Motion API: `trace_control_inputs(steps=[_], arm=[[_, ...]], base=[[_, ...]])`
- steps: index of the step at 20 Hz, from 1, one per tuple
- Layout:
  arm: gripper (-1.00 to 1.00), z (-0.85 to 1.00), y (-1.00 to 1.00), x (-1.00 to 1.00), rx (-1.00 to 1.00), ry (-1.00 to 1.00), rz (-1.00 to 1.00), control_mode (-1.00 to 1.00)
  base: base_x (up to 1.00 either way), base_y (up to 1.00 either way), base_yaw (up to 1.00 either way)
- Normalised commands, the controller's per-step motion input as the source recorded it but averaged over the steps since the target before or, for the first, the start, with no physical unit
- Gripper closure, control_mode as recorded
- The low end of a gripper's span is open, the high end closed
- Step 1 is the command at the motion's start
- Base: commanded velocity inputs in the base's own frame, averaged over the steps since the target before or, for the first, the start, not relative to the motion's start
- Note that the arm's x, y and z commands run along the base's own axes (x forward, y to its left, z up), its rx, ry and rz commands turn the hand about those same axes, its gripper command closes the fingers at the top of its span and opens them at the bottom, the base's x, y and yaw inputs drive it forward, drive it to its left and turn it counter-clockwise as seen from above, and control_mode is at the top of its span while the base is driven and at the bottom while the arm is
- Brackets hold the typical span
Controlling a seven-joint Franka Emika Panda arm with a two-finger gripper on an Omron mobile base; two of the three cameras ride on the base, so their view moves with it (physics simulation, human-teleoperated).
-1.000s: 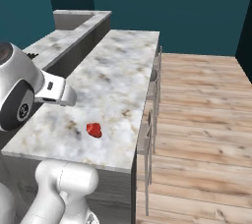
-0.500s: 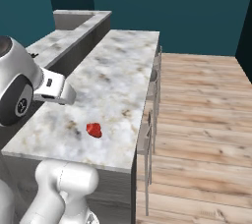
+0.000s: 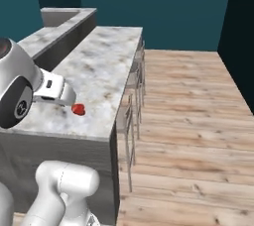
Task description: Open the fridge, remove the apple, tomato, and steak, and place them on any counter.
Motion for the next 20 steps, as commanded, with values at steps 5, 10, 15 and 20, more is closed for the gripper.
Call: trace_control_inputs(steps=[5, 10, 15, 20], arm=[[-1.00, 0.00, 0.00, 0.00, 0.00, 0.00, 0.00, 1.00], [-1.00, 0.00, 0.00, 0.00, 0.00, 0.00, 0.00, 1.00], [-1.00, 0.00, 0.00, 0.00, 0.00, 0.00, 0.00, 1.00], [-1.00, 0.00, 0.00, 0.00, 0.00, 0.00, 0.00, 1.00]], base=[[-0.14, -0.28, -0.19], [-0.07, -0.56, -0.44], [0.00, -0.37, -0.75], [0.00, -0.26, -0.82]])
